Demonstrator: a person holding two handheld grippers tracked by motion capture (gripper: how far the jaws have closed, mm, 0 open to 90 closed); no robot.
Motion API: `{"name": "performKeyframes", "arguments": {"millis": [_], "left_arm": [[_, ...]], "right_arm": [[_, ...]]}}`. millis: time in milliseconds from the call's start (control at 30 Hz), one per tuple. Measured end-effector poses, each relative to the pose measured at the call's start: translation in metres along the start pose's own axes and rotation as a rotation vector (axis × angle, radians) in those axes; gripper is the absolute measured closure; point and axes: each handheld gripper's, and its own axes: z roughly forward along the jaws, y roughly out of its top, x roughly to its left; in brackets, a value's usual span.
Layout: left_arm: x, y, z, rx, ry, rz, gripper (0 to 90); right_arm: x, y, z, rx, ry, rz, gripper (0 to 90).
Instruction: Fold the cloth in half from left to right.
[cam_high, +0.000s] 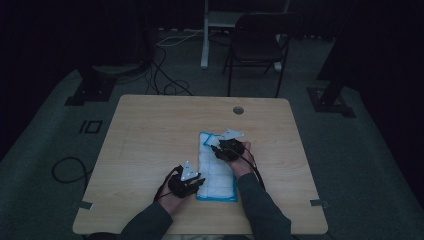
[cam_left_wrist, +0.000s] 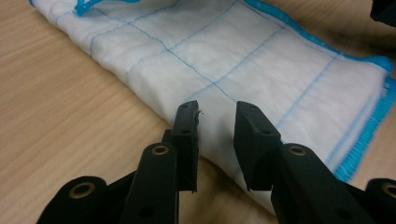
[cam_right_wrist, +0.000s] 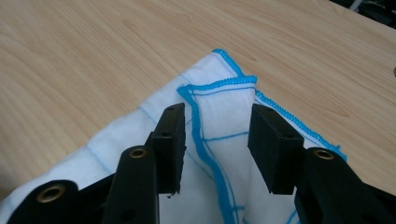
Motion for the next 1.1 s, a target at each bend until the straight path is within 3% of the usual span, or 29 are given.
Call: {"name": "performKeyframes", "arguments": {"millis": [200,367,433,500,633,800,933,1100], "left_arm": [[0.004,0.011,0.012,0.009,0.021,0.019,74.9],[0.005,0.012,0.016,0.033,0.022,0.021,76.9],[0.005,0.011,0.016,0.041,0.022,0.02,77.5],[0.005,0.01,0.015,0.042,0.019,0.015,78.1],[0.006,0.009,0.015,0.043,0.017,0.013,78.7],[0.004,0.007,0.015,0.041,0.018,0.008,79.1],[0.005,0.006,0.014,0.042,0.013,0.009,79.3],[0.004,0.005,0.013,0.041,0.01,0.004,79.3]], "right_arm": [[0.004,0.008,0.013,0.012,0.009,-0.023,56.1],[0.011,0.01,0.03,0.068,0.0,-0.065,56.5],[0.01,0.01,0.035,0.092,-0.014,-0.067,59.3],[0.008,0.009,0.038,0.106,-0.017,-0.062,67.9],[0.001,0.008,0.036,0.094,-0.008,-0.035,83.6],[-0.013,0.009,0.027,0.066,-0.039,0.007,84.5],[-0.032,0.008,0.019,0.051,-0.062,0.084,83.9],[-0.055,0.003,0.015,0.071,-0.099,0.146,83.9]]}}
